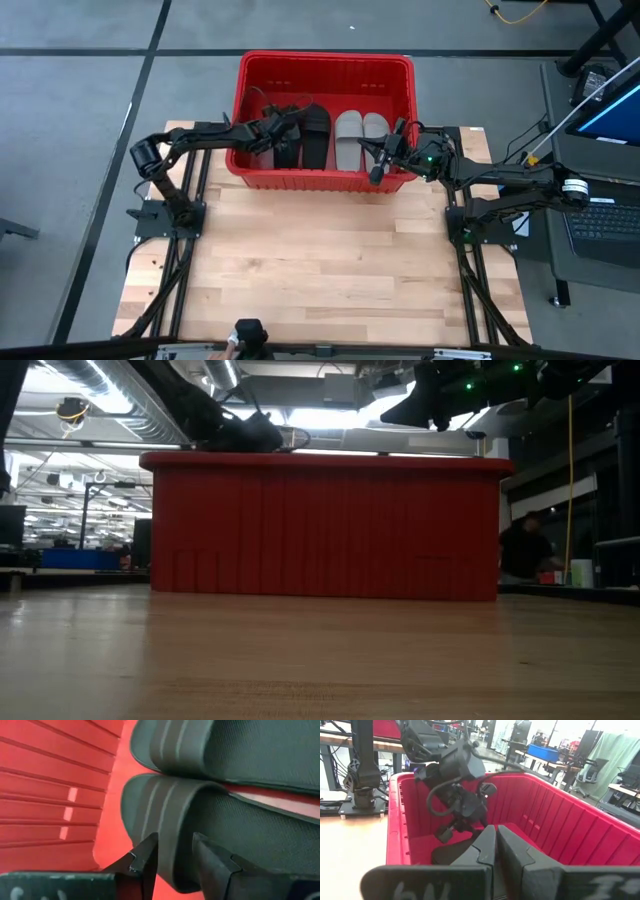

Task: Pick and place slides into bin
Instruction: Return to Home Position

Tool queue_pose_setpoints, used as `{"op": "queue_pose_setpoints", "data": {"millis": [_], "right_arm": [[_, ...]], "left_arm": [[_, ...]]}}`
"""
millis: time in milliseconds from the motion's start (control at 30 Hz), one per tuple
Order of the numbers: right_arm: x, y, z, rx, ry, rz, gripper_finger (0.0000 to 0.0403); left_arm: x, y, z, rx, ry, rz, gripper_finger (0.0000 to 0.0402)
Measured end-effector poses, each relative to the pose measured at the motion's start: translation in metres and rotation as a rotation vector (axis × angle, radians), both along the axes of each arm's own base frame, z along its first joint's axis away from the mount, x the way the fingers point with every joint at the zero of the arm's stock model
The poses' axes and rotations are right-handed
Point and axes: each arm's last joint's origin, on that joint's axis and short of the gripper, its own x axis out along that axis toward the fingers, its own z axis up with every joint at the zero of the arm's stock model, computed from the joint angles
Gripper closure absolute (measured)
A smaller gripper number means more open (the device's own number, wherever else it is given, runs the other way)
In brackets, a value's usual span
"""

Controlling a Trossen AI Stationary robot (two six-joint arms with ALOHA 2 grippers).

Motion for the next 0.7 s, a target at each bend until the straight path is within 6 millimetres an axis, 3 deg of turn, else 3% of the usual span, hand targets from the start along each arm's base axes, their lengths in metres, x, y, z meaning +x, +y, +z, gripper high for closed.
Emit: {"op": "queue_pose_setpoints", "data": {"millis": [267,467,700], "right_arm": [[0.0,0.0,0.0,0.0,0.0,0.0,0.0381],[0.0,0.0,0.0,-0.001,-0.002,0.0,0.0382],[0.0,0.0,0.0,0.028,-0.018,-0.001,0.0382]], "left_arm": [[-0.009,-0.006,0.031,0.065,-0.071,0.012,0.0281],[-0.021,-0.024,0.074,0.135,-0.214,0.005,0.0281],[-0.044,-0.055,0.126,0.155,-0.495,-0.022,0.0293]]}}
